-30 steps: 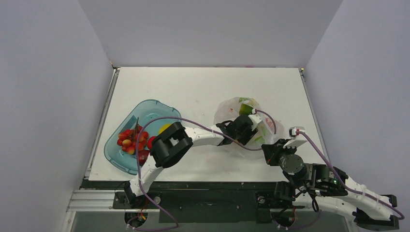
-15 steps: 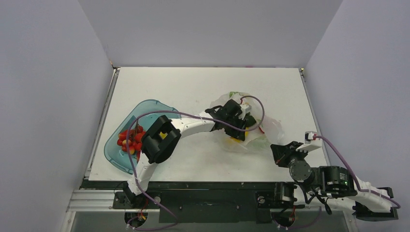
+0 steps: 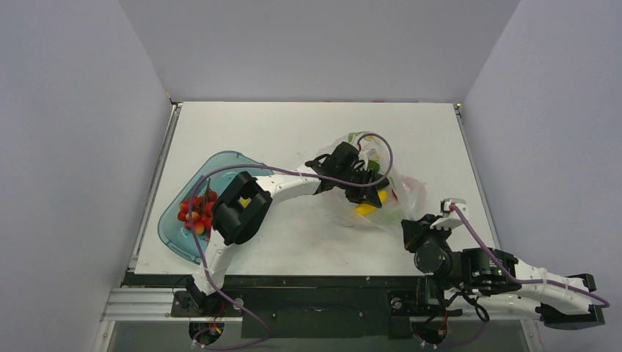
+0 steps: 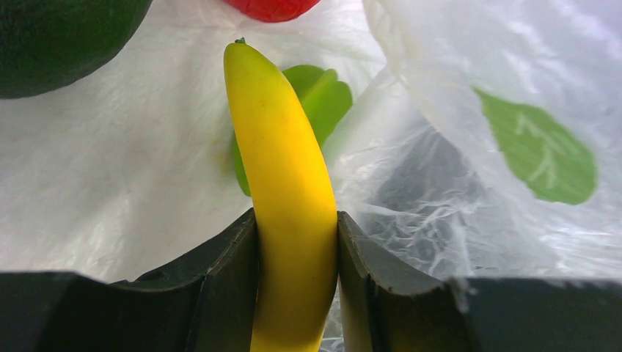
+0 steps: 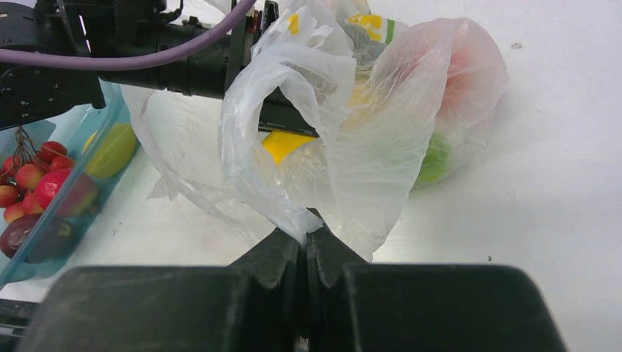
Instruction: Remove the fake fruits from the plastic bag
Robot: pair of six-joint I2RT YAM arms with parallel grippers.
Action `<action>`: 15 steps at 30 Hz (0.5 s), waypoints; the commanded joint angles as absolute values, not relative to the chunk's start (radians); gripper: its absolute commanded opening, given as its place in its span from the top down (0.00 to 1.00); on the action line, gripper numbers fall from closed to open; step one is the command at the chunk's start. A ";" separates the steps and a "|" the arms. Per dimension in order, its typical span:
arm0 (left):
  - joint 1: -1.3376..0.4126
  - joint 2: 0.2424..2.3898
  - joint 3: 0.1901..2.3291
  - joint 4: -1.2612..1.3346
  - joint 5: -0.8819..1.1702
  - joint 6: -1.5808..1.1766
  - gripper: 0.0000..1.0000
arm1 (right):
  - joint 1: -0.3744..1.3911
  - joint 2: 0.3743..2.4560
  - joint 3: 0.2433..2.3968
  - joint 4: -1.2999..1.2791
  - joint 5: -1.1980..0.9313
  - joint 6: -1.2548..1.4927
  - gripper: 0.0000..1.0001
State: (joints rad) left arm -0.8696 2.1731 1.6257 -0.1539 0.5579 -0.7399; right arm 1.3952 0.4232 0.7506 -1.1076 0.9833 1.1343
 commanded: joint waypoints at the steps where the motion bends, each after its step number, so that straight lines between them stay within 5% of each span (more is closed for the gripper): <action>1: -0.864 2.111 1.677 -0.047 0.617 -0.841 0.86 | 1.400 0.420 0.740 -1.071 0.985 1.122 1.00; 15: -0.850 1.969 1.667 -0.041 0.716 -0.877 0.87 | 1.402 0.488 0.758 -1.164 1.088 1.223 1.00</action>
State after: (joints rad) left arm -0.8600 2.1029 1.6386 -0.1036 0.6437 -0.8825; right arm 1.3952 0.4686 0.7349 -1.1259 1.0210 1.1770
